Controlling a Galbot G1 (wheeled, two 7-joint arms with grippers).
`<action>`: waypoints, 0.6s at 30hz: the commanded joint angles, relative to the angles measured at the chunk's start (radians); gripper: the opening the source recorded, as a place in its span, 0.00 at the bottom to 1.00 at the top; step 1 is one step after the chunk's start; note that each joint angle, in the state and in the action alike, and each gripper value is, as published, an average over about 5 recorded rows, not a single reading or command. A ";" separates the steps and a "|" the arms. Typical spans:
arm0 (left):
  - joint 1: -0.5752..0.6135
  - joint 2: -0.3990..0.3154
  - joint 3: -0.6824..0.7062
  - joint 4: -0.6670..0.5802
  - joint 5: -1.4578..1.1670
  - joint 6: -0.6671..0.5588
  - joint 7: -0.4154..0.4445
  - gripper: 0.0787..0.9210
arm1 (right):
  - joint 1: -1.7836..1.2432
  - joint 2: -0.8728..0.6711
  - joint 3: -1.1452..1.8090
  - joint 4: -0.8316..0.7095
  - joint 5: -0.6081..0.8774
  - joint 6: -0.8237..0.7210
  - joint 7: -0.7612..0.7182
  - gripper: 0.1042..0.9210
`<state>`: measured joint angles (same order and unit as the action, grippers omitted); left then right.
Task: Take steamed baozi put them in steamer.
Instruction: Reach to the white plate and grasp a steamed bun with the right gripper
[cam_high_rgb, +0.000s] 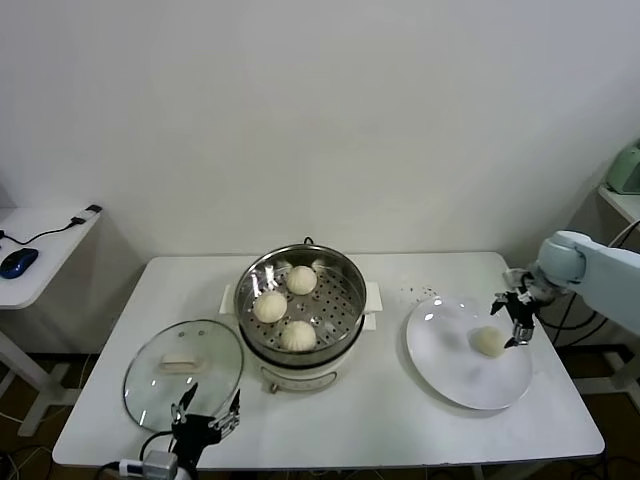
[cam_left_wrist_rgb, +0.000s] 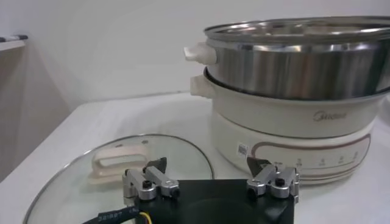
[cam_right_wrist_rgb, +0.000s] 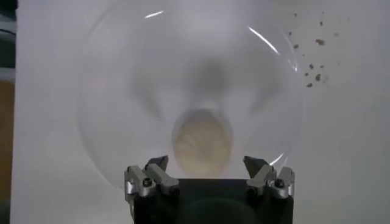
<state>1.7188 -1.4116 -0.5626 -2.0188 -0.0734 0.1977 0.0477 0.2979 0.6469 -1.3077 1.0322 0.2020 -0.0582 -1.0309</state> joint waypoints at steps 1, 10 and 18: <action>0.001 -0.001 0.000 0.003 0.002 0.000 0.000 0.88 | -0.160 0.085 0.139 -0.142 -0.035 -0.022 0.007 0.88; 0.000 0.005 -0.001 0.007 0.001 0.001 0.000 0.88 | -0.158 0.098 0.142 -0.156 -0.037 -0.026 0.006 0.88; 0.002 0.006 0.001 0.002 0.001 0.003 -0.001 0.88 | -0.086 0.056 0.081 -0.083 -0.004 -0.039 -0.023 0.74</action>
<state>1.7219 -1.4067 -0.5624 -2.0183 -0.0726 0.2001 0.0463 0.1858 0.7175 -1.2044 0.9198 0.1806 -0.0861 -1.0377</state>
